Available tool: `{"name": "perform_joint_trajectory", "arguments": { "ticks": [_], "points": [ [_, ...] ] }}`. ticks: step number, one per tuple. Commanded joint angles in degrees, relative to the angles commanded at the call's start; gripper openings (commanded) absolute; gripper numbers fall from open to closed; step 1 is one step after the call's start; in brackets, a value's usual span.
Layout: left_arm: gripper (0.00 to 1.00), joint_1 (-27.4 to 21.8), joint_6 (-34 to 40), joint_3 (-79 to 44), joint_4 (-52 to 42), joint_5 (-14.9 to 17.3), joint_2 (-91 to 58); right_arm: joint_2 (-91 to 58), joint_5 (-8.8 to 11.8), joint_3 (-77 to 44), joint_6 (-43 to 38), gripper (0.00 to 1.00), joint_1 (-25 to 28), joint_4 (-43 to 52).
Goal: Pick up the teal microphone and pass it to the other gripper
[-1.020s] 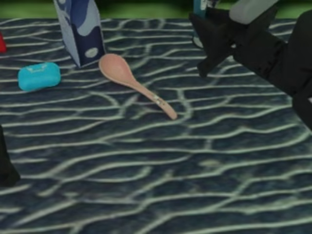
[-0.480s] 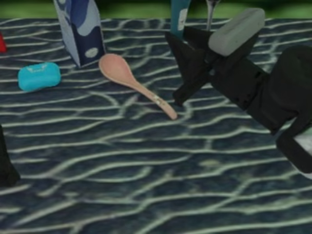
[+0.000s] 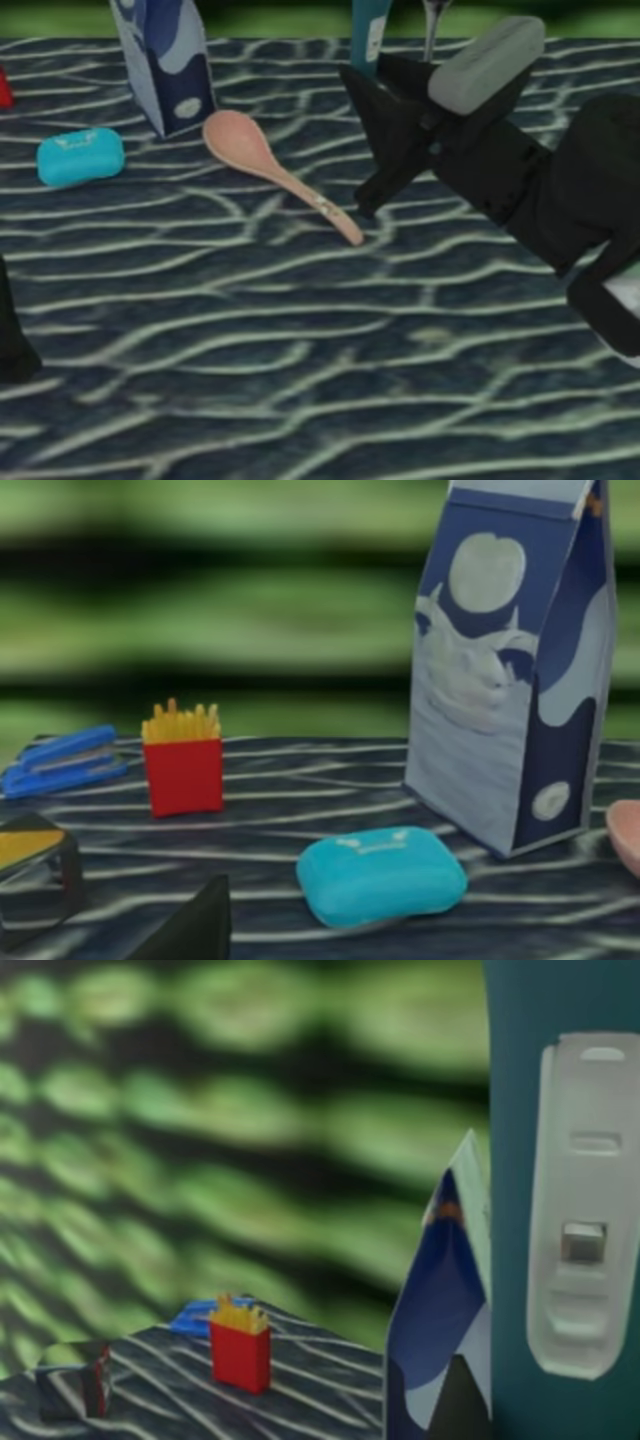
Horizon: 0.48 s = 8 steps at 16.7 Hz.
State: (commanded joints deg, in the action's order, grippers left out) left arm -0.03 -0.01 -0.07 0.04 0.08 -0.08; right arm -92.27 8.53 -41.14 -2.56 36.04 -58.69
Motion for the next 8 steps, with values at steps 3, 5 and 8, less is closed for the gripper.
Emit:
{"name": "perform_joint_trajectory", "arguments": {
  "ticks": [3,5,8],
  "points": [
    [1.00,-1.17,-0.43,-3.00,1.77,3.17,-3.67,0.00,0.00,0.00,0.00,0.00,0.00,0.00],
    [1.00,-2.62,-1.01,-6.95,4.09,7.30,-9.24,0.00,0.00,0.00,0.00,0.00,0.00,0.00],
    [1.00,-5.36,-2.14,-14.45,8.41,15.24,-21.98,0.00,0.00,0.00,0.00,0.00,0.00,0.00]
  ]
}}
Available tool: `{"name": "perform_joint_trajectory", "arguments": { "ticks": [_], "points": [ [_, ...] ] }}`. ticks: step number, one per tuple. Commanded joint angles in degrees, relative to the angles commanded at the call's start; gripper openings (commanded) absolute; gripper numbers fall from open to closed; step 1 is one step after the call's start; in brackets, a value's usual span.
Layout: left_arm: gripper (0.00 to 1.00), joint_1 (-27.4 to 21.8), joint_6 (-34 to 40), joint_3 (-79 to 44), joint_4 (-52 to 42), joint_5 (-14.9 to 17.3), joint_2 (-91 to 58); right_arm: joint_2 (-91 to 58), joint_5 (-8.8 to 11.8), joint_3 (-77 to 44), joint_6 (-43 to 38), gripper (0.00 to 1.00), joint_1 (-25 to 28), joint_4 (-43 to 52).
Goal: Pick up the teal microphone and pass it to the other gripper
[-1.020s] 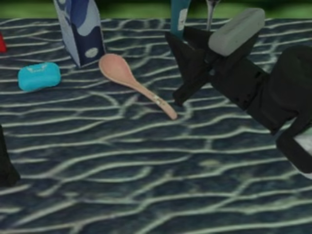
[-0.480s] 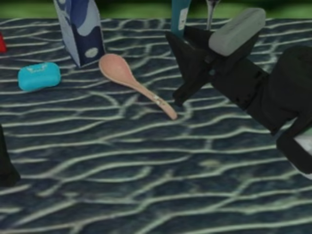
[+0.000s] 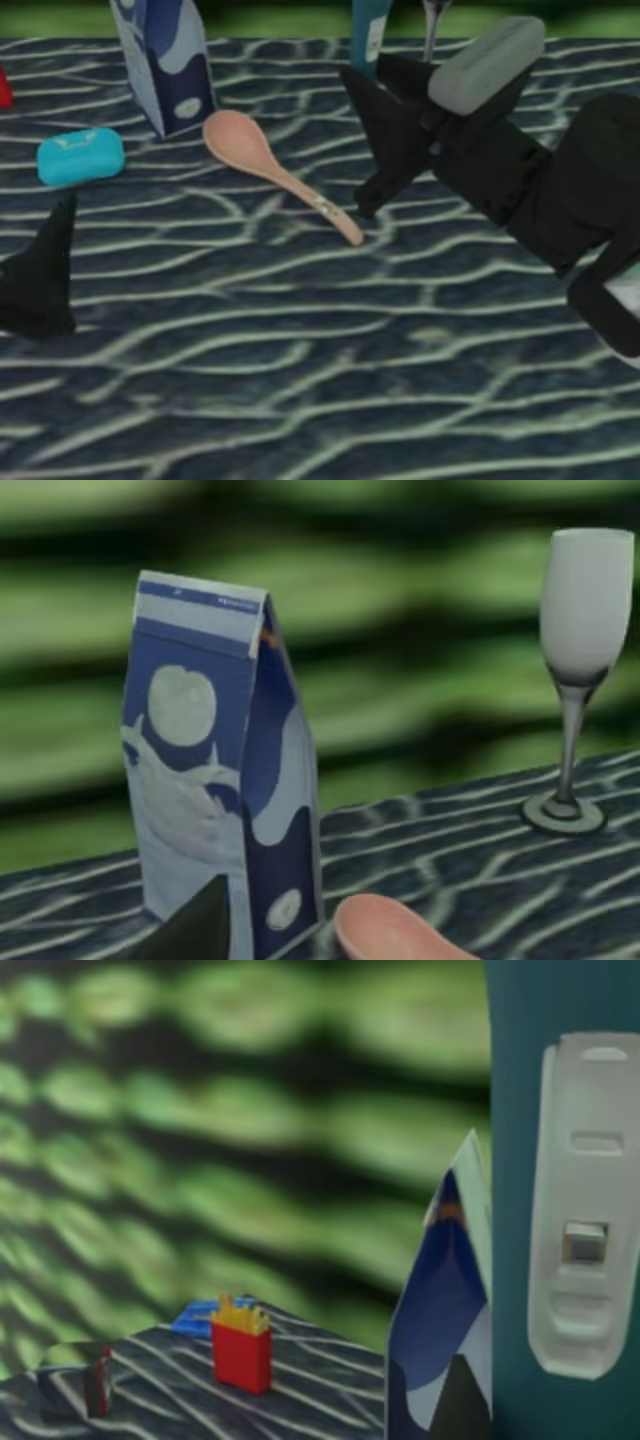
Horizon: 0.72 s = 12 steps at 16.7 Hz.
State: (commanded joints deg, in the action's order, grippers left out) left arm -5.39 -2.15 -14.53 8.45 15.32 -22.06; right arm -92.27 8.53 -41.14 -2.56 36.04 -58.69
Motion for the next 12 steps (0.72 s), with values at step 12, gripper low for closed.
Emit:
{"name": "perform_joint_trajectory", "arguments": {
  "ticks": [12],
  "points": [
    [1.00,-10.38,-4.01,-27.77,15.98,29.64,-48.09,0.00,0.00,0.00,0.00,0.00,0.00,0.00]
  ]
}}
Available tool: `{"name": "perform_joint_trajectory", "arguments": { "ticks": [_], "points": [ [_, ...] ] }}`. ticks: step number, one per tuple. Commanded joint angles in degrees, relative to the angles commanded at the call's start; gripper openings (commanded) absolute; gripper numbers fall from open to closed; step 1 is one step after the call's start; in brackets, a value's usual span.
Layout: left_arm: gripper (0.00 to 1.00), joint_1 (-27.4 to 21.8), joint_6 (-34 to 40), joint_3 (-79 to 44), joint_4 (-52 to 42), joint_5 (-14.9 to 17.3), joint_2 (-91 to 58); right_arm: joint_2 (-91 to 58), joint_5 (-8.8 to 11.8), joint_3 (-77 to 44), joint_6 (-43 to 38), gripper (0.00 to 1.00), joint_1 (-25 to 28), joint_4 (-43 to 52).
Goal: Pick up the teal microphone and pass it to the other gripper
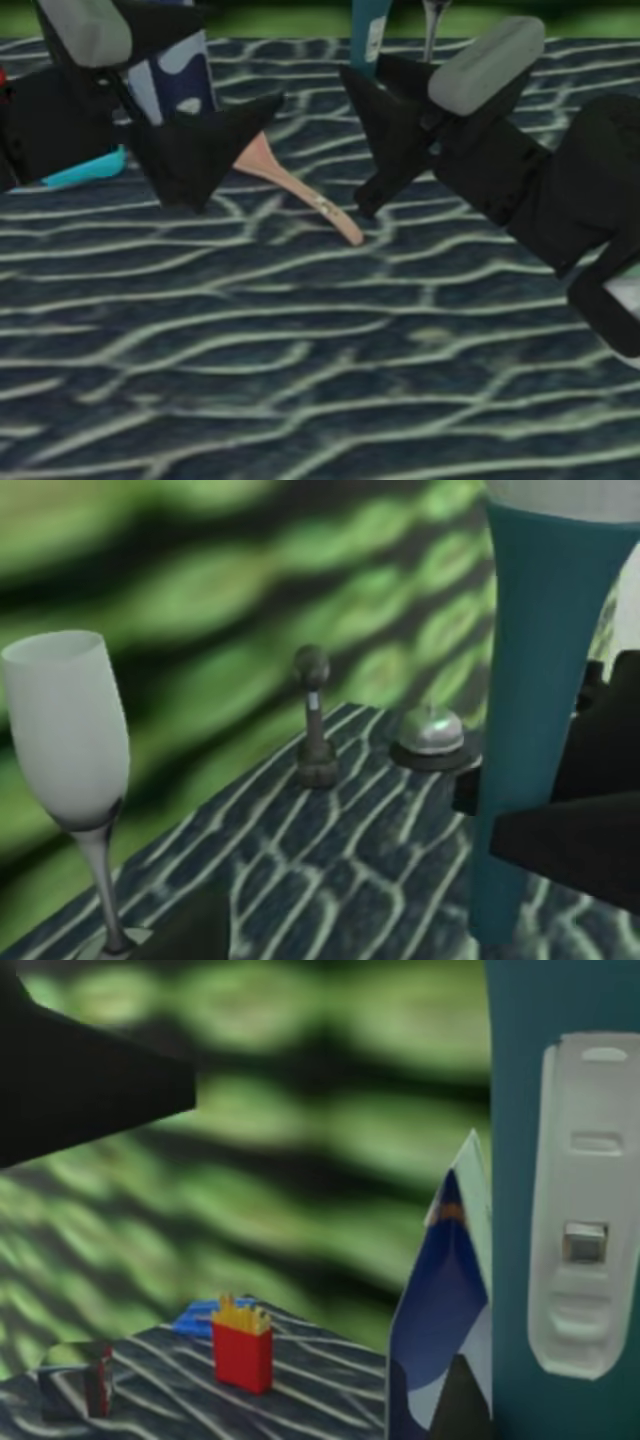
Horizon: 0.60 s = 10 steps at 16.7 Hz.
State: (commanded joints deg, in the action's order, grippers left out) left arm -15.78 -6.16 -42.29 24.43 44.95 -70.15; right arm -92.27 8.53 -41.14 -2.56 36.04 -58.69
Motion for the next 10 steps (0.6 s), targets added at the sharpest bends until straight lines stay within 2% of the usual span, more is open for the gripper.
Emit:
{"name": "perform_joint_trajectory", "arguments": {
  "ticks": [3,8,10],
  "points": [
    [1.00,-0.66,-0.37,-1.95,1.20,1.88,-2.56,0.00,0.00,0.00,0.00,0.00,0.00,0.00],
    [1.00,-0.52,-0.32,-1.86,1.12,1.66,-2.52,0.00,0.00,0.00,0.00,0.00,0.00,0.00],
    [1.00,-2.06,-0.30,-3.51,1.62,0.43,-4.50,0.00,0.00,0.00,0.00,0.00,0.00,0.00]
  ]
}}
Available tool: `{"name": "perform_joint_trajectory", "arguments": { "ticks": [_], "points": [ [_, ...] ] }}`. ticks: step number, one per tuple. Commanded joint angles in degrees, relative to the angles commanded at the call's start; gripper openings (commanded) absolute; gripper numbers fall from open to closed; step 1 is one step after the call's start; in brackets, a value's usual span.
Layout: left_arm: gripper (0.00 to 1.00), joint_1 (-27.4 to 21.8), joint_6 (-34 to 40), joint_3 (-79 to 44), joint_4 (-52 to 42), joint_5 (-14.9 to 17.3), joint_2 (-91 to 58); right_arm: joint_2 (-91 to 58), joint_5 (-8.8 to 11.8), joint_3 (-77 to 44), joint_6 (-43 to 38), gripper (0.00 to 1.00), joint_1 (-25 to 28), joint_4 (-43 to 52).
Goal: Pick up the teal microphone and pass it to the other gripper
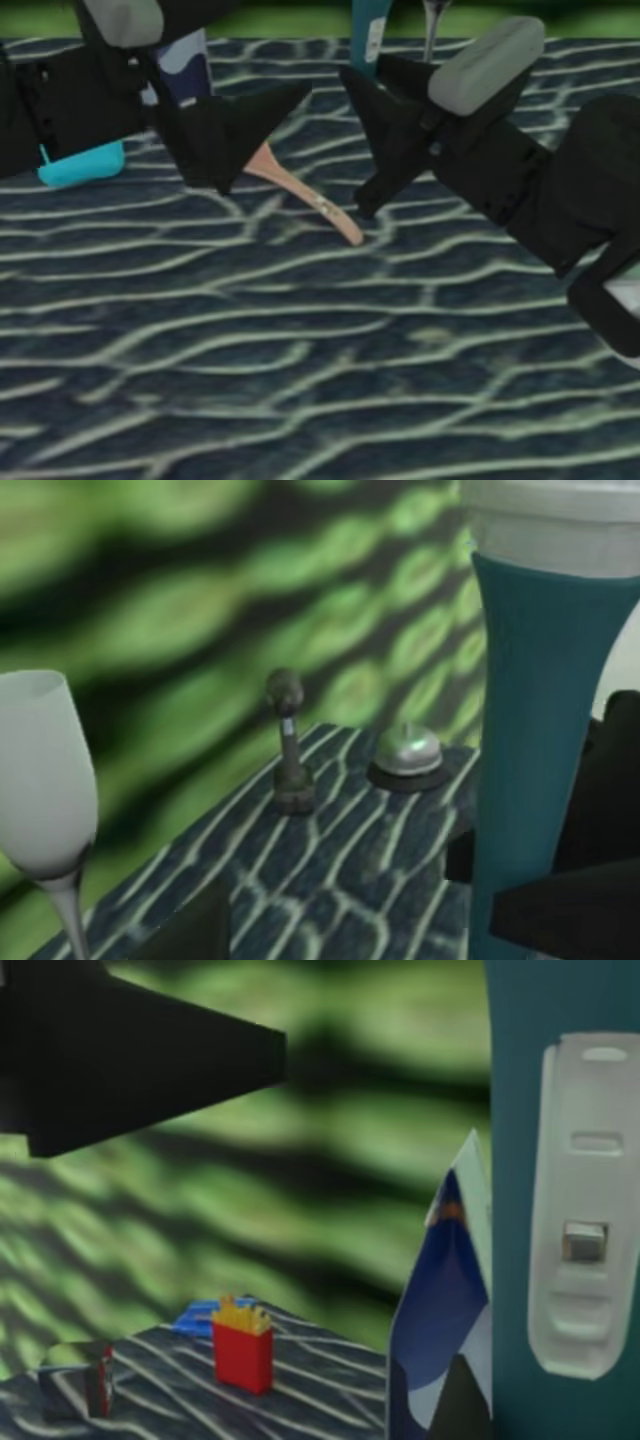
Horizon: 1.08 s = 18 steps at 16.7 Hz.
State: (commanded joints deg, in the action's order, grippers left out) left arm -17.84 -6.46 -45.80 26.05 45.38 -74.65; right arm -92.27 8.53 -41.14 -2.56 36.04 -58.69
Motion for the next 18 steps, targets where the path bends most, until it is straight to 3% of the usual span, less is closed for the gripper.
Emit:
{"name": "perform_joint_trajectory", "arguments": {
  "ticks": [8,13,18],
  "points": [
    [1.00,-10.58,0.56,-12.04,3.53,-10.25,-15.02,0.00,0.00,0.00,0.00,0.00,0.00,0.00],
    [1.00,-11.23,0.59,-12.77,3.73,-10.88,-15.92,0.00,0.00,0.00,0.00,0.00,0.00,0.00],
    [0.62,-11.23,0.59,-12.77,3.73,-10.88,-15.92,0.00,0.00,0.00,0.00,0.00,0.00,0.00]
  ]
}}
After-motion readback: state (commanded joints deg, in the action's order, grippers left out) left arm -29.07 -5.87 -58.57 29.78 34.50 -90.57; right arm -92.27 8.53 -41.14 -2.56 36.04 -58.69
